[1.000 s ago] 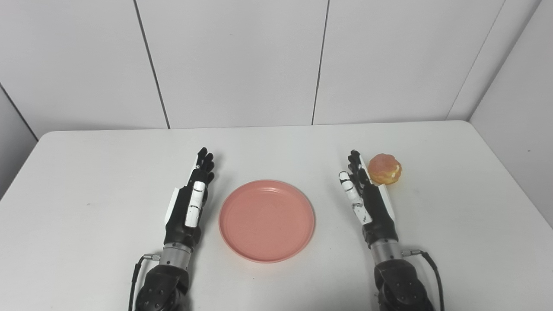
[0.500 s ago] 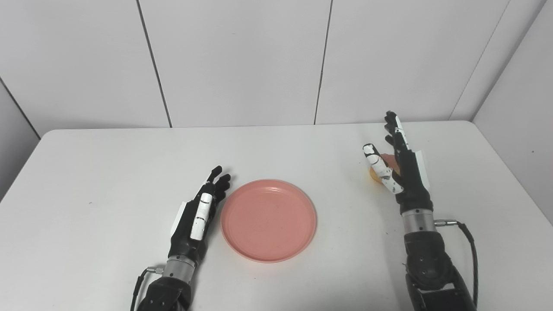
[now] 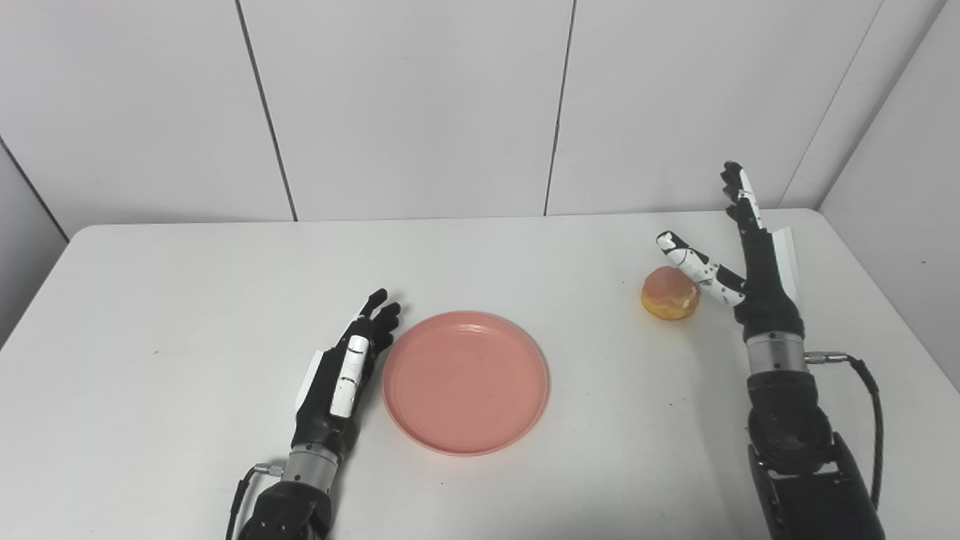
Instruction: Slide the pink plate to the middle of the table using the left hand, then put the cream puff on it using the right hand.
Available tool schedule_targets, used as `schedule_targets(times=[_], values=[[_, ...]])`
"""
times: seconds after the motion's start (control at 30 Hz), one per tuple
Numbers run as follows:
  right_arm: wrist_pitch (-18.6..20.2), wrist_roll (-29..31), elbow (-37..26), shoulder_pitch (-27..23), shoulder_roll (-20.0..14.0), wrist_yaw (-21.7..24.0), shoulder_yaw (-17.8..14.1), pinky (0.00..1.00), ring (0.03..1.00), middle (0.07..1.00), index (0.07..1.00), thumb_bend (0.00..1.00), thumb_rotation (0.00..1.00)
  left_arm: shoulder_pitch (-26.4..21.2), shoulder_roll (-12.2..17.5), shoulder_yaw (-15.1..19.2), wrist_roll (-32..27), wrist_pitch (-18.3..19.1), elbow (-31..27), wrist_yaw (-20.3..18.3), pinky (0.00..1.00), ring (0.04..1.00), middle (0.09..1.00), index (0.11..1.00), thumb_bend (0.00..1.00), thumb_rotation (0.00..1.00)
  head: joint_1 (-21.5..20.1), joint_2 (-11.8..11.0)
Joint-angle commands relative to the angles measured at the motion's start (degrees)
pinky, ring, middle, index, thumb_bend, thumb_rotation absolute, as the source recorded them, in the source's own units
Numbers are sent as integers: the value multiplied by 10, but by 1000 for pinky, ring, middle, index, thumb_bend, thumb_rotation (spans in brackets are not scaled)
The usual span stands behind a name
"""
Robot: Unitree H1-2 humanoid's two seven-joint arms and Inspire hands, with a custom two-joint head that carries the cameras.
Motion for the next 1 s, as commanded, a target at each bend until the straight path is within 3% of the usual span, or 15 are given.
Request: schedule_targets(times=[0.0, 0.13, 0.33, 0.57, 0.97], values=[[18, -7, -10, -24, -15, -1, -4, 913, 947, 957, 954, 610, 563, 25, 3, 0, 1, -7, 18, 0, 929, 915, 900, 896, 621, 1000, -1, 1], [39, -23, 10, -26, -22, -5, 2, 838, 915, 959, 944, 637, 426, 27, 2, 2, 3, -2, 14, 5, 923, 924, 904, 888, 617, 1000, -8, 0], [93, -28, 20, -31, -25, 10, 9, 871, 935, 969, 936, 681, 424, 25, 5, 4, 3, -22, 27, 4, 937, 931, 906, 891, 612, 1000, -16, -1], [144, -55, 33, -35, -41, 26, 33, 841, 924, 952, 925, 693, 372, 26, 5, 6, 0, -12, 22, 1, 939, 928, 909, 893, 609, 1000, -15, 3], [154, -63, 62, -40, -49, 34, 55, 777, 892, 941, 918, 688, 334, 23, 7, 4, 6, -20, 28, 2, 927, 919, 902, 889, 619, 1000, -15, 5]])
